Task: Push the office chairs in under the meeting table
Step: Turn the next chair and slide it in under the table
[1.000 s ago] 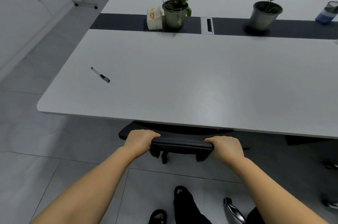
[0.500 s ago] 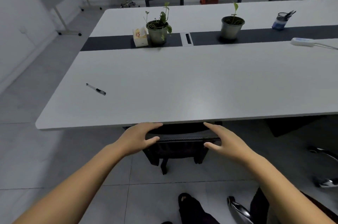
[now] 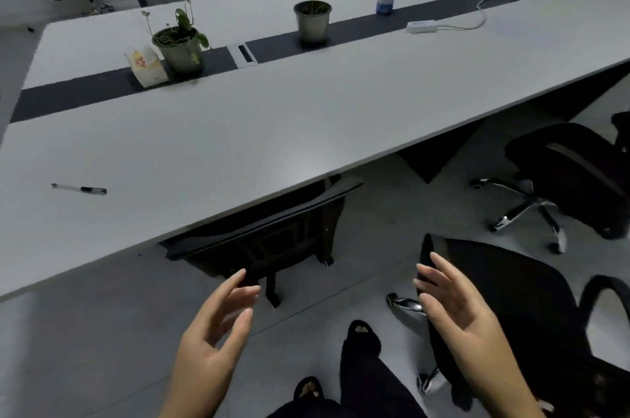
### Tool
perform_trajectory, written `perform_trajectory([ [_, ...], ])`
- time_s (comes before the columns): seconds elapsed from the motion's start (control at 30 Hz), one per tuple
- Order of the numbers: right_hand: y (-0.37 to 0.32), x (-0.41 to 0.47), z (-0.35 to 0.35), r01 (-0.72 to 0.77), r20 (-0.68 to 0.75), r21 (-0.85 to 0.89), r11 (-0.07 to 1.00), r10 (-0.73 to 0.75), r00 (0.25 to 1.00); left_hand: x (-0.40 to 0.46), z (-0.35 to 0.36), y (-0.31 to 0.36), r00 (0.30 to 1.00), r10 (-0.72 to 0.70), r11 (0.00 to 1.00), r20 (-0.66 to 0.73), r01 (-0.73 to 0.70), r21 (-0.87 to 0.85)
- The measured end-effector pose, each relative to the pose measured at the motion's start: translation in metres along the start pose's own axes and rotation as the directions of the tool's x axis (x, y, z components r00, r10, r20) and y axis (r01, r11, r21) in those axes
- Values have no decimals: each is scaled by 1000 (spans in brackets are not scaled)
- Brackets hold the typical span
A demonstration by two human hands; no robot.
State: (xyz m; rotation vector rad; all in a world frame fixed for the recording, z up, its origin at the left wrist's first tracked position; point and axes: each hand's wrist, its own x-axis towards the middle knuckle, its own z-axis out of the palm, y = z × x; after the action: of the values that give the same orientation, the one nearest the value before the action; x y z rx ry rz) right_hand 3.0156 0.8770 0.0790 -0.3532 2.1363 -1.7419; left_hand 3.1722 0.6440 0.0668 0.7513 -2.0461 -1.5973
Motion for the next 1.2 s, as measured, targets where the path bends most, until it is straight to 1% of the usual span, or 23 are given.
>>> perform_trajectory([
  [0.1, 12, -34, -16, -42, -126, 45, 998, 47, 991, -10, 23, 3, 995, -11, 1000, 100, 10, 7],
  [0.23, 27, -69, -51, -56, -287, 48, 997, 67, 956, -15, 61, 12, 956, 36, 999, 291, -43, 17],
  [0.4, 39, -122, -107, -54, -492, 93, 994, 93, 866, -33, 116, 25, 888, 96, 994, 449, -108, 2],
  [0.47, 48, -150, -133, -54, -552, 111, 992, 106, 827, -50, 143, 29, 854, 118, 990, 507, -139, 2],
  [0.6, 67, -209, -191, -47, -659, 133, 990, 124, 742, -99, 207, 44, 793, 140, 988, 593, -154, -27],
  [0.73, 85, -261, -254, -76, -696, 146, 986, 157, 701, -156, 271, 59, 762, 140, 988, 633, -151, -36],
  [0.8, 92, -277, -283, -75, -696, 150, 986, 159, 701, -177, 297, 65, 755, 138, 988, 641, -154, -31],
  [0.9, 104, -291, -322, -74, -687, 135, 988, 147, 712, -200, 327, 74, 748, 133, 987, 650, -159, -19],
  [1.0, 117, -289, -351, -79, -674, 114, 990, 136, 726, -209, 351, 81, 757, 121, 982, 642, -186, 35],
  [1.2, 129, -250, -407, -84, -615, 113, 990, 136, 776, -200, 405, 88, 790, 136, 973, 598, -219, 68],
])
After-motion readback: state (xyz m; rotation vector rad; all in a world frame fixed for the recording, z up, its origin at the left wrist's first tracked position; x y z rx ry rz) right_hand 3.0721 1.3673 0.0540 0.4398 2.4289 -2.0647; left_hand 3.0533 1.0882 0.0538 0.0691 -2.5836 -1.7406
